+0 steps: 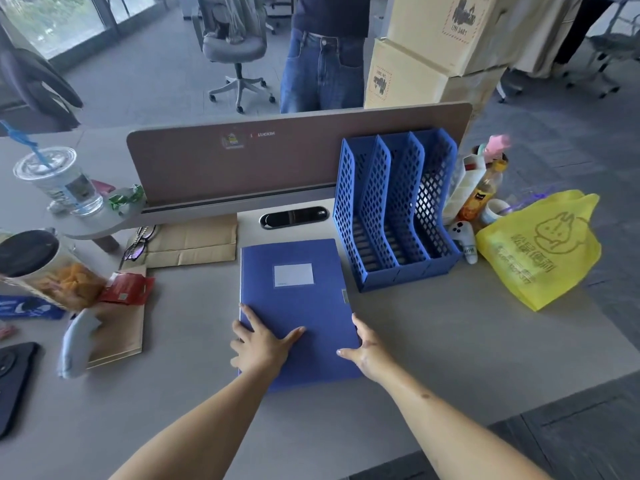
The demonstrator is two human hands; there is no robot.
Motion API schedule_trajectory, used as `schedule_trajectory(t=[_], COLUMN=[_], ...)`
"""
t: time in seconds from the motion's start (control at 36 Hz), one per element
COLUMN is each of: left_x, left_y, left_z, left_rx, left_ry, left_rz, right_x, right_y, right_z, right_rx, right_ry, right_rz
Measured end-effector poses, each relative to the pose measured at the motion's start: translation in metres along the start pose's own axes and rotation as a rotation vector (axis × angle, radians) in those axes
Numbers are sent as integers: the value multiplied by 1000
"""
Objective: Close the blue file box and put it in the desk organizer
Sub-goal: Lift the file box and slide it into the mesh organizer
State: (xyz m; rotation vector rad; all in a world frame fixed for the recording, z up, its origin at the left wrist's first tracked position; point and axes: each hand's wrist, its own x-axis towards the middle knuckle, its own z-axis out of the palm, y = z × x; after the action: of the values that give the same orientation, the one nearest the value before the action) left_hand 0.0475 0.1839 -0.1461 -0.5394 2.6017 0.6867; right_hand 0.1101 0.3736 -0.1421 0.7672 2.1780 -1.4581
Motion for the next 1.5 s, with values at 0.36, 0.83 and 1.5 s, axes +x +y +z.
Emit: schedule_trajectory(t=[0.36,0.83,1.5], left_x=[1,6,1], left_y=[2,-3,32], left_z=[1,-18,-110], left_rx=[66,-68,-584], left_ry=[5,-116,39], left_rz=[-9,22,604], right_x=[18,31,-65], right_y=[-13,-30,-145], right_z=[-2,-3,-69], right_rx=[-239,-308,136], right_ry=[34,-95,187], right_rz=[-4,9,-415])
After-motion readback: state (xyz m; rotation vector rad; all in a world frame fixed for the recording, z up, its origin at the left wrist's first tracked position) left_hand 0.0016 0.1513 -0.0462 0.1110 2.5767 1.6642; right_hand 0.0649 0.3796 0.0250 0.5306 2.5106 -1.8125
